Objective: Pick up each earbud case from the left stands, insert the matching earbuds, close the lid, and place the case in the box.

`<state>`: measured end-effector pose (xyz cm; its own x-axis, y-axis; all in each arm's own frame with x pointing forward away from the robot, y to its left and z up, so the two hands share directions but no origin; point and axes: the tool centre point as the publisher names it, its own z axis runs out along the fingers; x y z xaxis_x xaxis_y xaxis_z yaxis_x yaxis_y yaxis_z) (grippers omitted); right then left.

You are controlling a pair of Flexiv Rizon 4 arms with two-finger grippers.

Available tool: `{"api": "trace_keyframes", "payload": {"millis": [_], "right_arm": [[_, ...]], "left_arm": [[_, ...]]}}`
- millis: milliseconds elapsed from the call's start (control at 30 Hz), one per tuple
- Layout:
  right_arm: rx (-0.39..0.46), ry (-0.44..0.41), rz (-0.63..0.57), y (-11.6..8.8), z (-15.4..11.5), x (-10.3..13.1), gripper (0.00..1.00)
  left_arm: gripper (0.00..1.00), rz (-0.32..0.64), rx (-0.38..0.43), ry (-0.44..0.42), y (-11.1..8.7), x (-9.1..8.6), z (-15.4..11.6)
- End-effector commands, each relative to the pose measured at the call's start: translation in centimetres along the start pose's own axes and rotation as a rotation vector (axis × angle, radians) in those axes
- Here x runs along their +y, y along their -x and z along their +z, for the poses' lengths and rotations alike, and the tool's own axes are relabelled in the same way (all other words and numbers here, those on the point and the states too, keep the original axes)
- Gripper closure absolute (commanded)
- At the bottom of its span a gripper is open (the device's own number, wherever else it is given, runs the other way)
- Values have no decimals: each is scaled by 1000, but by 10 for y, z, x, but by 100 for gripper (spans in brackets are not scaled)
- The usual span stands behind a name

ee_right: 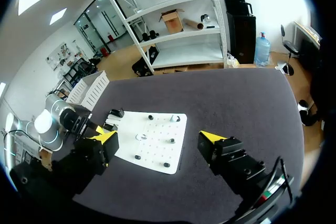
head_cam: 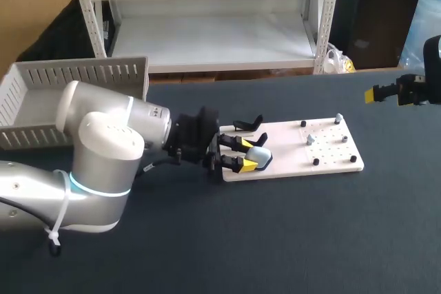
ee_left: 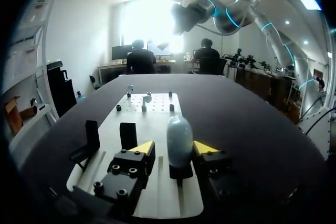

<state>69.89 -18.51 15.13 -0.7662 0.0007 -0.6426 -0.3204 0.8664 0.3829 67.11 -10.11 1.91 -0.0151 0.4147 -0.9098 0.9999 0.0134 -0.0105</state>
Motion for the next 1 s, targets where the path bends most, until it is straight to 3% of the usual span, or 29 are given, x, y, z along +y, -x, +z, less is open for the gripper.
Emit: {"api": "trace_keyframes", "payload": {"millis": [33, 333, 467, 500, 567, 1000], "right_arm": [[1, 6, -1, 0, 1, -1, 0], [1, 6, -1, 0, 1, -1, 0], [1, 6, -1, 0, 1, -1, 0], [1, 6, -1, 0, 1, -1, 0], [1, 6, -1, 0, 1, -1, 0], [1, 6, -1, 0, 1, -1, 0]], "left_arm": [[55, 3, 0, -10, -1, 4, 2], [56, 1, -2, -12, 0, 5, 4], [82, 4, -2, -15, 0, 4, 4], [92, 5, -1, -16, 0, 3, 3], [100, 6, -1, -16, 0, 3, 2], [100, -10, -54, -19, 16, 3, -31]]}}
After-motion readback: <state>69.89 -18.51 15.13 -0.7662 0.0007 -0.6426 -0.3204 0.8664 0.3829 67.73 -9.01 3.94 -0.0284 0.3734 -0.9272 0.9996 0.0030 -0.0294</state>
